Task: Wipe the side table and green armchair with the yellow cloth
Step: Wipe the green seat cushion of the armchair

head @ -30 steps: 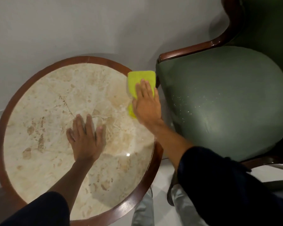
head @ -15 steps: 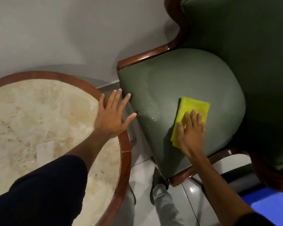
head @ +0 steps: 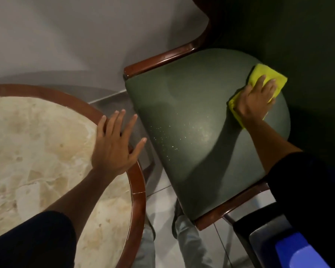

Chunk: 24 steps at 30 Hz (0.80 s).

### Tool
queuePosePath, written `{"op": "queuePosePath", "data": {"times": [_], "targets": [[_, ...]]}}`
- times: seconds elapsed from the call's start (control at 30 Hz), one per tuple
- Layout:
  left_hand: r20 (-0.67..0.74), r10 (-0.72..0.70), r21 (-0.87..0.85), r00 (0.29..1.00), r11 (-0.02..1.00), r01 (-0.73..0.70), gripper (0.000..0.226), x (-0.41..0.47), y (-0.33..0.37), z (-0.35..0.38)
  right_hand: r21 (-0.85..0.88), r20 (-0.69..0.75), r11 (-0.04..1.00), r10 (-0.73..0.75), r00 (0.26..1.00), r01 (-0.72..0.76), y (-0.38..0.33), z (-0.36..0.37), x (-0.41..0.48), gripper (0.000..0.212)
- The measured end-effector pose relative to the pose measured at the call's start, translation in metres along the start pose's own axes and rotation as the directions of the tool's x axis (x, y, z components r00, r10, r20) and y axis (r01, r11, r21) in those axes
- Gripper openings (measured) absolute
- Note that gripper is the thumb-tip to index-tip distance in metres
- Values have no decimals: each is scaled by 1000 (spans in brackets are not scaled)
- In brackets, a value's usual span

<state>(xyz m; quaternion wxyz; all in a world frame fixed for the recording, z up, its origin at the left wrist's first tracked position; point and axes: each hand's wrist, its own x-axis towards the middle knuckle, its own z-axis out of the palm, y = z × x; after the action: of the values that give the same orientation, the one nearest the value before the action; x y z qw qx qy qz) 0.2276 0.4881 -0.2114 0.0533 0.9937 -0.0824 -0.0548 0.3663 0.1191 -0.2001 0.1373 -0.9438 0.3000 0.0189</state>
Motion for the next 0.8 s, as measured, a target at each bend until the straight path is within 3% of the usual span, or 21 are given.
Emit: {"op": "queuePosePath", "data": {"times": [0.13,0.3,0.4,0.5,0.57,0.63,0.7,0.8], "targets": [[28,-10,17,1000,1000,10,73,0,2,-8,-1,104,973,-229,968,230,-28,12,-52,58],[-7,-26,-31,1000,999,26,73,-2,3,-6,14,226,833,-542,809,554,-87,36,-116,59],[-82,-88,-56,993,995,83,74,-3,2,-3,-64,304,620,-734,607,782,-113,47,-136,58],[-135,-128,-27,983,992,125,76,-8,4,-3,-72,392,377,-841,373,924,-95,50,-168,59],[-128,-135,-33,982,991,132,75,-9,4,-3,-85,521,189,-829,205,978,-58,49,-202,61],[-87,-146,-52,985,989,142,73,-8,5,-5,-163,623,9,-775,110,987,-11,46,-240,61],[-63,-140,-20,988,990,139,70,-8,5,-5,-216,610,-15,-783,123,976,29,41,-262,61],[-56,-122,7,991,992,122,67,-8,4,-4,-157,425,210,-868,258,965,51,32,-255,63]]}}
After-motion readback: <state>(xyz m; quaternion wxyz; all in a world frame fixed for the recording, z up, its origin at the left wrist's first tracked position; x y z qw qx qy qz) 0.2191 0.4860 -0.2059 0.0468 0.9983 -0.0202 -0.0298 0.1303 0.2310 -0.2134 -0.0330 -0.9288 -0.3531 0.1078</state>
